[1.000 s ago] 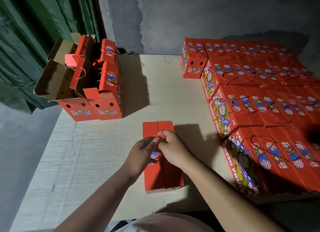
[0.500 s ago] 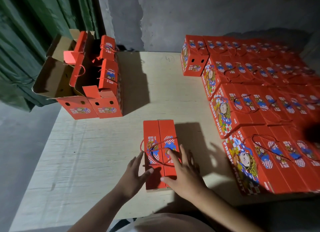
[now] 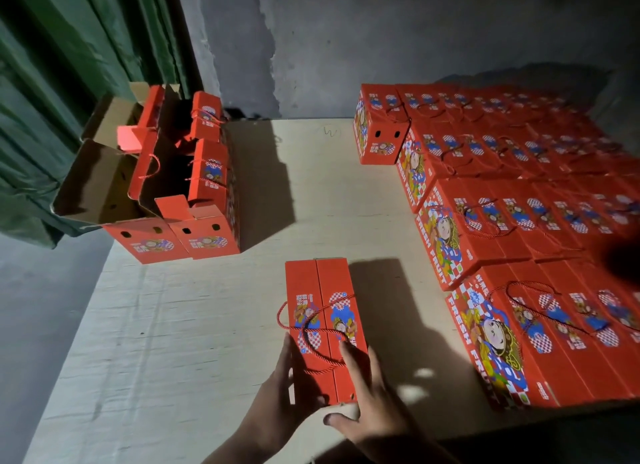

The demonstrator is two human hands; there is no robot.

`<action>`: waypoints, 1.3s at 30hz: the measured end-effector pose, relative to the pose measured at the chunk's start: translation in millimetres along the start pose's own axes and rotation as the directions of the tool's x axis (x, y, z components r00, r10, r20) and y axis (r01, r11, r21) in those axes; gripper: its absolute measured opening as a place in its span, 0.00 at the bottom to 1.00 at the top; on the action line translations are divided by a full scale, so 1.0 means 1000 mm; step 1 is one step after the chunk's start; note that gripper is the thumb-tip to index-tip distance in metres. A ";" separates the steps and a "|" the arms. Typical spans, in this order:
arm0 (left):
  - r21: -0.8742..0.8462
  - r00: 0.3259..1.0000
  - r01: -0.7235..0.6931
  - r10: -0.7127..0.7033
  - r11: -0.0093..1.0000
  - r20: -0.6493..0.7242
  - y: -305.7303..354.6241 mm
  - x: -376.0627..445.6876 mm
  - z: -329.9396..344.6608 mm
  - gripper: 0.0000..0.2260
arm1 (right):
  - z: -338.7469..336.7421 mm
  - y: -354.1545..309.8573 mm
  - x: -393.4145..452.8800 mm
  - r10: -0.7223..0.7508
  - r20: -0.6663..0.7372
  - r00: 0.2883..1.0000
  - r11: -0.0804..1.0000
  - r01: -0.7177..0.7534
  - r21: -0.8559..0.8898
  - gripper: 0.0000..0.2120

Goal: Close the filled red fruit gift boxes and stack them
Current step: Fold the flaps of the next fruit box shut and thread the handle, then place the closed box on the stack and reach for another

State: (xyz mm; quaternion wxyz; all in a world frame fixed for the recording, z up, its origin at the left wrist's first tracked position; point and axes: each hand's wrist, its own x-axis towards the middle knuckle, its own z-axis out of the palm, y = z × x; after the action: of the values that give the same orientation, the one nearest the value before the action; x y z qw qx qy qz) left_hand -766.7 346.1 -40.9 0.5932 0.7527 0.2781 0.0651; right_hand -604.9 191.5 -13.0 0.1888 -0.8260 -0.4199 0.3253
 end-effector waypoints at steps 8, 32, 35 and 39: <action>0.006 0.999 -0.031 0.031 0.999 0.038 0.010 0.025 0.011 0.56 | -0.009 0.017 0.008 0.001 -0.133 0.991 1.000 0.001 0.010 0.52; 0.247 0.997 -0.067 0.054 0.967 0.057 0.078 0.226 0.045 0.54 | -0.123 0.059 0.150 0.005 -0.308 0.951 0.843 -0.170 -0.510 0.55; 0.326 0.994 -0.103 0.082 0.940 0.078 0.081 0.255 0.042 0.51 | -0.139 0.065 0.174 0.029 -0.285 0.958 0.831 -0.181 -0.526 0.56; 0.403 0.992 -0.113 0.080 0.908 0.097 0.088 0.297 0.035 0.47 | -0.159 0.072 0.205 0.005 -0.311 0.951 0.857 -0.164 -0.488 0.50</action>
State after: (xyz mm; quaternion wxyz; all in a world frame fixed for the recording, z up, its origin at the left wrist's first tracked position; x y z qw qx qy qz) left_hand -473.3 450.6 -38.6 0.4297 0.8746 0.2246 0.0056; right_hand -363.7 311.2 -18.7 0.0112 -0.9035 -0.4204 0.0827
